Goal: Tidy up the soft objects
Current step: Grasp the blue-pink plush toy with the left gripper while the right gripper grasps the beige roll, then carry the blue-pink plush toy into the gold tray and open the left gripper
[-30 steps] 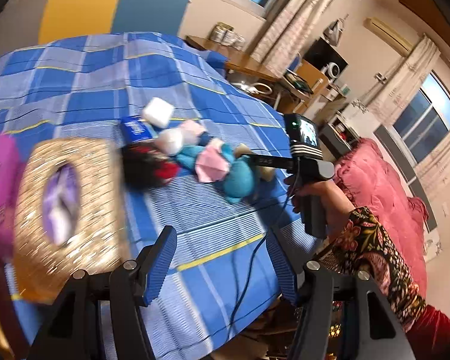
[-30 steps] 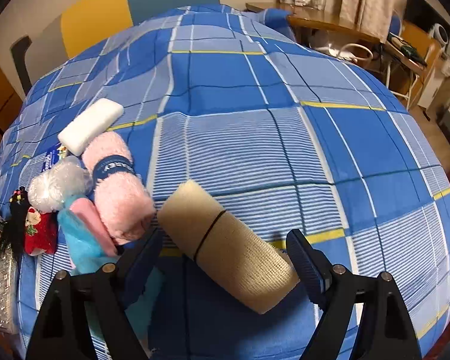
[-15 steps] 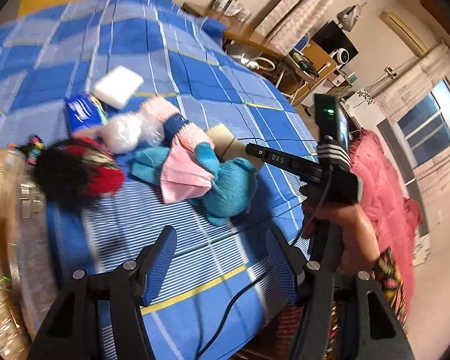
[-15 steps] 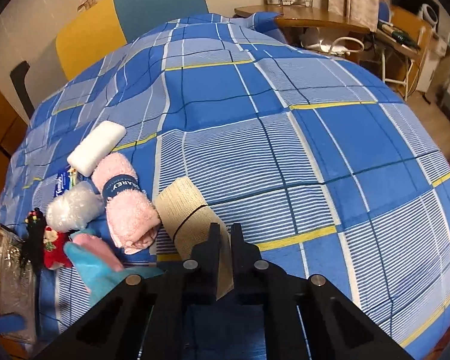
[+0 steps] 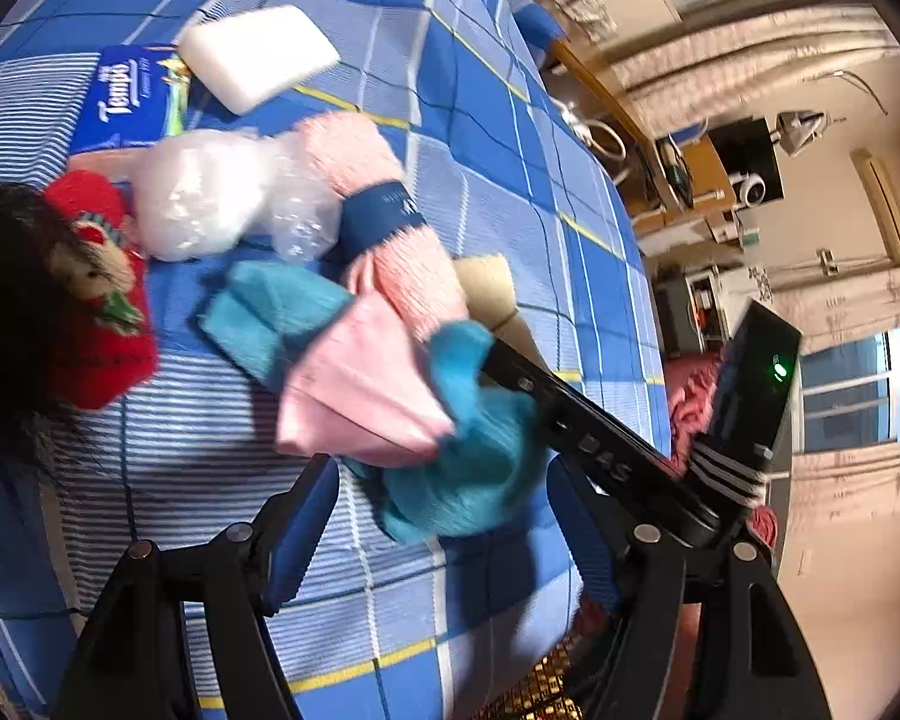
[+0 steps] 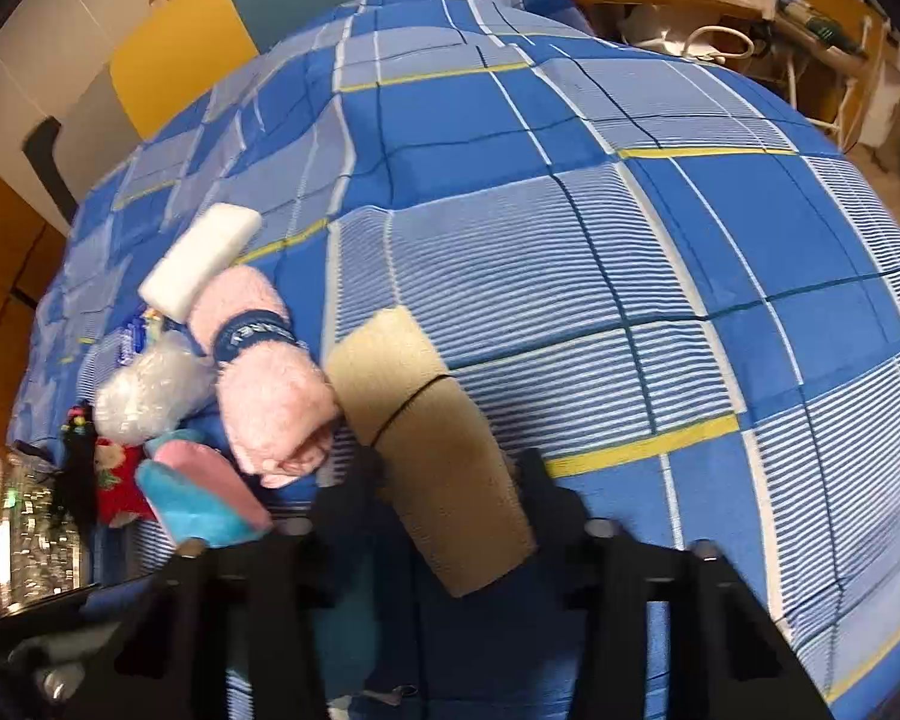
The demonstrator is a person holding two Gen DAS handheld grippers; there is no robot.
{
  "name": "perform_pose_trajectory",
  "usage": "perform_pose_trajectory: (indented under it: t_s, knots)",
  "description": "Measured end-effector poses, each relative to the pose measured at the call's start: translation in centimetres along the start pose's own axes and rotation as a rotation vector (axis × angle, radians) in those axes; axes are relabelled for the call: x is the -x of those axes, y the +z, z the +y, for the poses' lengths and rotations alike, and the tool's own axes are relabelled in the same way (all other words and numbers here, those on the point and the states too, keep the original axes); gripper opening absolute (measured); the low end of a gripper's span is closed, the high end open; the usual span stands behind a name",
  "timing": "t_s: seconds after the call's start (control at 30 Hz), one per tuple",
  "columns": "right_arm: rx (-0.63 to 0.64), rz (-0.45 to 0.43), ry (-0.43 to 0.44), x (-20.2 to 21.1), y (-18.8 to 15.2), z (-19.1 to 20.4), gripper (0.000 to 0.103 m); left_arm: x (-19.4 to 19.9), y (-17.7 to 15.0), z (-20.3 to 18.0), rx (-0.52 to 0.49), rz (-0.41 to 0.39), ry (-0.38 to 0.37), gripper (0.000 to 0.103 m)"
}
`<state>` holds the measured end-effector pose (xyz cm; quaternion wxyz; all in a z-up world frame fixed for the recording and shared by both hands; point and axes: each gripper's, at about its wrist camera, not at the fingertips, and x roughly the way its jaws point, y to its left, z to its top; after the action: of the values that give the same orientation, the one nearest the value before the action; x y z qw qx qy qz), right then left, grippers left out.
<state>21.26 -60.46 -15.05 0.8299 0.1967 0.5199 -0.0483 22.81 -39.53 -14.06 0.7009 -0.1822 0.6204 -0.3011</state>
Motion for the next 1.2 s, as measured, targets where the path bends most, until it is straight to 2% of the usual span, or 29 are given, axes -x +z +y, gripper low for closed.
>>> perform_pose_trajectory:
  t_s: [0.03,0.17,0.27,0.37,0.47,0.57,0.6,0.7,0.8,0.97,1.2]
  knots:
    - [-0.005,-0.007,0.021,0.3,0.0,0.1,0.025,0.1,0.0,0.1,-0.003,-0.01,0.008,0.073]
    - [-0.064,-0.078,0.007,2.1,0.1,-0.8,0.014,-0.4,0.4,0.0,-0.004,-0.007,0.002,0.073]
    - [-0.172,-0.136,0.006,3.6,-0.1,-2.9,0.014,-0.9,0.6,-0.6,-0.007,-0.01,0.01,0.074]
    - [-0.218,-0.147,-0.035,4.0,-0.3,-4.0,0.014,-2.2,1.1,-0.5,0.029,0.025,0.014,0.077]
    - [-0.201,-0.14,-0.021,3.8,-0.2,-3.5,0.014,-3.3,1.5,-0.1,0.087,0.035,0.0,0.078]
    - [-0.136,-0.135,-0.039,3.7,-0.2,-2.6,0.014,-4.1,1.5,-0.4,0.049,0.053,-0.009,0.078]
    - [-0.122,-0.133,-0.04,3.7,-0.2,-2.4,0.014,-4.1,1.4,-0.3,0.047,0.052,-0.018,0.076]
    - [-0.096,-0.136,-0.039,3.7,-0.2,-2.0,0.014,-4.0,1.2,0.2,0.061,0.052,-0.059,0.056]
    - [-0.083,-0.142,-0.05,3.6,-0.1,-1.9,0.014,-3.1,0.9,-0.2,0.018,0.033,-0.057,0.046]
    - [-0.078,-0.147,-0.064,3.4,0.0,-1.9,0.014,-0.6,0.0,-0.5,-0.02,0.003,-0.083,0.044]
    - [-0.078,-0.159,-0.075,3.6,-0.1,-2.0,0.014,4.6,-1.8,-1.4,-0.132,-0.082,-0.075,0.044]
